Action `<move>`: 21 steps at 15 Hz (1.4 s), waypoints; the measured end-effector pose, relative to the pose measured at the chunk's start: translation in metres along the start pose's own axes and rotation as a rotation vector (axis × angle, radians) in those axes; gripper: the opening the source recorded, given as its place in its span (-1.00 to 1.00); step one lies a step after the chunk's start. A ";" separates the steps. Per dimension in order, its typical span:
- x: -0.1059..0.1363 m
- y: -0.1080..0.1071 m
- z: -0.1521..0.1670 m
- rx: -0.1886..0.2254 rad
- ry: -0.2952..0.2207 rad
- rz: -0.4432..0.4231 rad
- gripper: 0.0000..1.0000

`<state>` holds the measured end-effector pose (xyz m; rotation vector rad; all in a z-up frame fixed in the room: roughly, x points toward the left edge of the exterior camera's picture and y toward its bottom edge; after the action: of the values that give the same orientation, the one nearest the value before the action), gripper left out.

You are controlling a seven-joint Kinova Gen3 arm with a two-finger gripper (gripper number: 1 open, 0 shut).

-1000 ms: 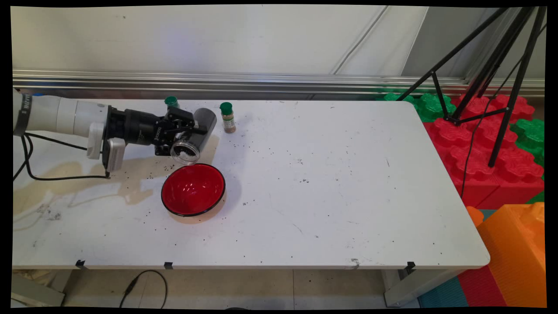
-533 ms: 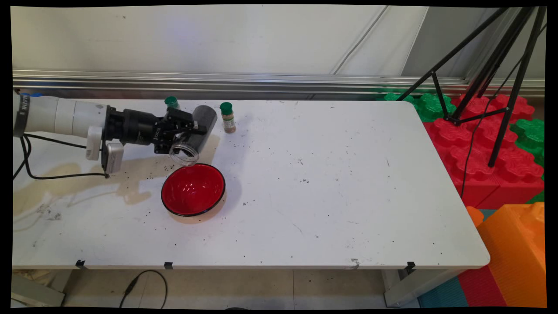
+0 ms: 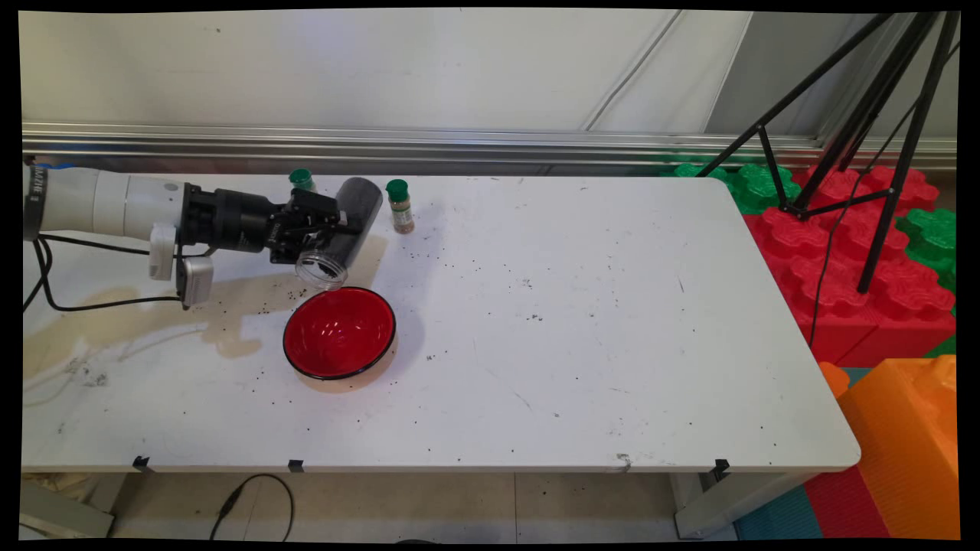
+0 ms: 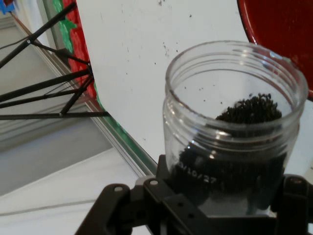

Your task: Pour the black seasoning powder in the red bowl

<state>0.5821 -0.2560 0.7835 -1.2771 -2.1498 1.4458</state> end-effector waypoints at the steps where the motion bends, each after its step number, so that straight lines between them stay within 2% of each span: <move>1: 0.000 0.000 0.000 0.002 0.000 0.011 -1.00; 21: 0.003 -0.006 -0.005 0.027 0.001 0.225 -1.00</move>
<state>0.5805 -0.2515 0.7907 -1.5509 -2.0315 1.5504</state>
